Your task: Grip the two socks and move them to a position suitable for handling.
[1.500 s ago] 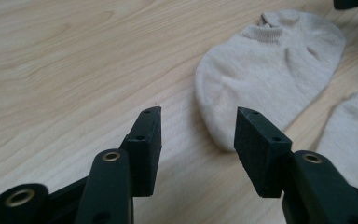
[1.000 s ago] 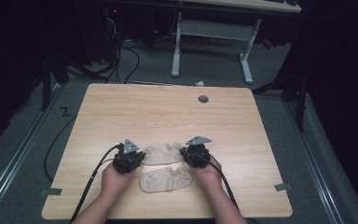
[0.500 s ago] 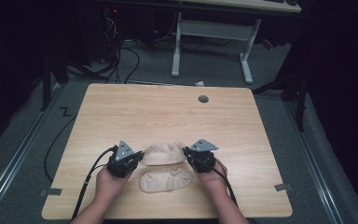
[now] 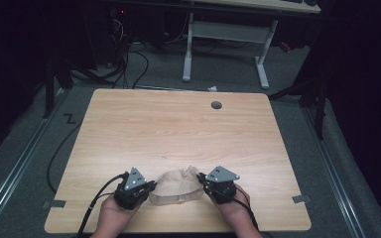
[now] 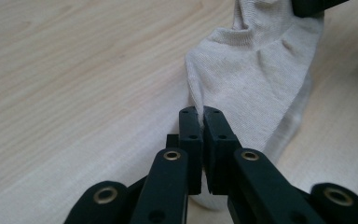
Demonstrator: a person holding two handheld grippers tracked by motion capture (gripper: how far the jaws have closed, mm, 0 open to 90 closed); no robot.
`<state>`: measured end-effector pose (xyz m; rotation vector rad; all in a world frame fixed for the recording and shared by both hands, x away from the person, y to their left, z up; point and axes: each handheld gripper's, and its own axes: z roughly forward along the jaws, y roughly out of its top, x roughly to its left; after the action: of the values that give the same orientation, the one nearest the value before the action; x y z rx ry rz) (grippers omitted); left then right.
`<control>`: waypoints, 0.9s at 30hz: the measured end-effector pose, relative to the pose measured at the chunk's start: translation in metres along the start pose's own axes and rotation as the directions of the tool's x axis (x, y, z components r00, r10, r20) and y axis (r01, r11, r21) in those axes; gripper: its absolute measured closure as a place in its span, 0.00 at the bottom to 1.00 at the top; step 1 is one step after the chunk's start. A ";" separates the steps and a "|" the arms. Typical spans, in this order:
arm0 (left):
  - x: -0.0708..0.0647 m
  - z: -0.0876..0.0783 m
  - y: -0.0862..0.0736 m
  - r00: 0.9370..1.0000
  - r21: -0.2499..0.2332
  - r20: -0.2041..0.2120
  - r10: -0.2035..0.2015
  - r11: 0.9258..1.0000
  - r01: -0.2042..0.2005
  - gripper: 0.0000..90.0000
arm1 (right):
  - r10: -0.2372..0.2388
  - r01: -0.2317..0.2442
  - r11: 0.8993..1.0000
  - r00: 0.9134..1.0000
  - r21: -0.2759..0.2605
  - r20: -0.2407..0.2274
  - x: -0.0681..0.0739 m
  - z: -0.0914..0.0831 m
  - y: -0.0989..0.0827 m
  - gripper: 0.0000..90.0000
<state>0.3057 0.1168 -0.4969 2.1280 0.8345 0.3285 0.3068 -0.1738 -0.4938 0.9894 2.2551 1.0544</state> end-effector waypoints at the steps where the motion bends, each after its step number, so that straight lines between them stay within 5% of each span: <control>1: -0.001 0.000 -0.001 1.000 0.005 0.004 0.001 1.000 -0.001 0.97 | 0.000 0.000 1.000 1.000 0.008 -0.004 0.001 -0.002 -0.003 0.95; 12: -0.002 0.009 -0.013 1.000 0.082 -0.004 -0.005 0.997 0.005 0.96 | -0.010 0.013 0.997 0.999 0.081 -0.031 0.010 0.005 -0.015 0.95; 19: -0.004 0.020 -0.017 0.996 0.062 -0.009 -0.084 0.995 0.084 0.96 | -0.011 0.014 0.992 1.000 0.129 -0.025 0.009 0.017 -0.019 0.95; 23: 0.008 0.025 -0.013 0.999 0.076 -0.036 -0.035 0.996 0.038 0.96 | -0.015 0.016 0.991 1.000 0.132 -0.015 0.010 0.020 -0.019 0.94; 27: 0.011 0.027 -0.012 0.999 0.071 -0.043 -0.029 0.997 0.032 0.94 | -0.013 0.015 0.991 1.000 0.130 -0.015 0.009 0.021 -0.019 0.93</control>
<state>0.3219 0.1139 -0.5243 2.1789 0.9146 0.3329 0.3065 -0.1655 -0.5225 1.0192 2.3640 0.9210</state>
